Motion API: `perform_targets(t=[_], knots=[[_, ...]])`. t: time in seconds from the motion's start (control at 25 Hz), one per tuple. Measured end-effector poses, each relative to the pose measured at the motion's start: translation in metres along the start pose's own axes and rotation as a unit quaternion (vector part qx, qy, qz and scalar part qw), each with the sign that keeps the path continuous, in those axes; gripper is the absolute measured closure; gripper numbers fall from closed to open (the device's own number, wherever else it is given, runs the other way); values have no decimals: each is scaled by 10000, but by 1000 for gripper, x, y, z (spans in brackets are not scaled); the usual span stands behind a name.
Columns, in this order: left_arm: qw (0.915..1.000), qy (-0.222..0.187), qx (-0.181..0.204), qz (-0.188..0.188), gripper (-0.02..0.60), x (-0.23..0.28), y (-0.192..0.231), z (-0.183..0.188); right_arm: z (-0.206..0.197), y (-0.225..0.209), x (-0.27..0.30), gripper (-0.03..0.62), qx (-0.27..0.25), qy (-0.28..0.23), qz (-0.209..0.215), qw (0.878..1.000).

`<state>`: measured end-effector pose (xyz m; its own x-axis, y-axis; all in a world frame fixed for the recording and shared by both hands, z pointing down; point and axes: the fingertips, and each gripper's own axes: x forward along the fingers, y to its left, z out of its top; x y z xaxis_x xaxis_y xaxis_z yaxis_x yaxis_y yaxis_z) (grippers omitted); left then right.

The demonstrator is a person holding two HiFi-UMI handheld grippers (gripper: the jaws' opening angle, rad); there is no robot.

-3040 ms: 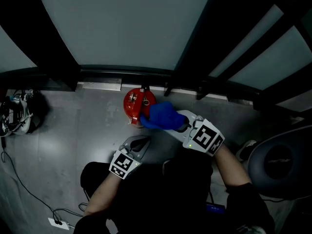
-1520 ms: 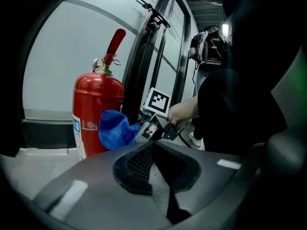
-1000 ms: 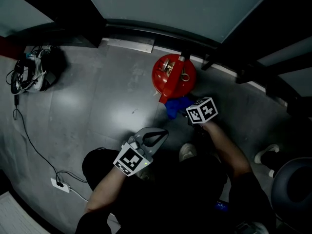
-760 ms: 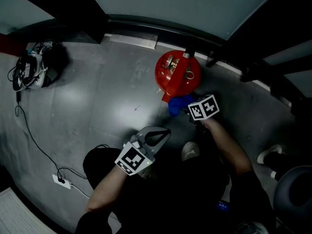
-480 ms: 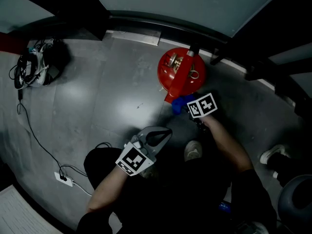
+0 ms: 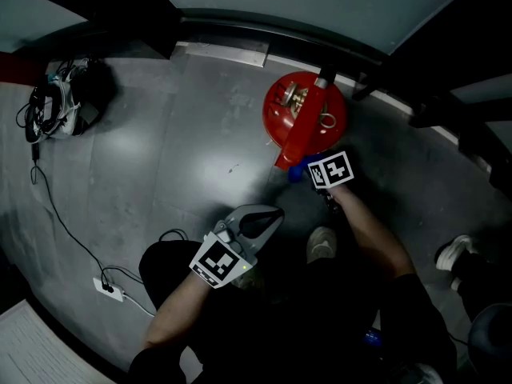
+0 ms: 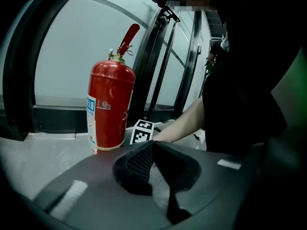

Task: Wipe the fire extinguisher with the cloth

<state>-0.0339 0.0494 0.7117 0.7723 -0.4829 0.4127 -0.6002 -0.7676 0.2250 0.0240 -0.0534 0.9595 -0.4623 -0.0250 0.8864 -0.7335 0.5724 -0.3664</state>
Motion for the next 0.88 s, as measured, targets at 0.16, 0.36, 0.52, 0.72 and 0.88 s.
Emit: perform_targets(t=[0.16, 0.36, 0.52, 0.72, 0.88], knots=[[10000, -81, -1, -11, 574, 1, 3, 5, -6, -5, -10, 508, 61, -111, -86, 9999], [9999, -139, 55, -14, 574, 7, 18, 11, 3, -2, -56, 517, -271, -800, 74, 9964], [9983, -174, 486, -280, 574, 21, 19, 33, 18, 8, -108, 525, -785, -1342, 68, 9878], [9892, -242, 1272, -680, 574, 23, 23, 64, 48, 30, -185, 533, -1078, -2307, 273, 9666], [9863, -109, 1500, -671, 574, -1, 27, 88, 58, 43, -251, 533, -893, -2704, 205, 9584]])
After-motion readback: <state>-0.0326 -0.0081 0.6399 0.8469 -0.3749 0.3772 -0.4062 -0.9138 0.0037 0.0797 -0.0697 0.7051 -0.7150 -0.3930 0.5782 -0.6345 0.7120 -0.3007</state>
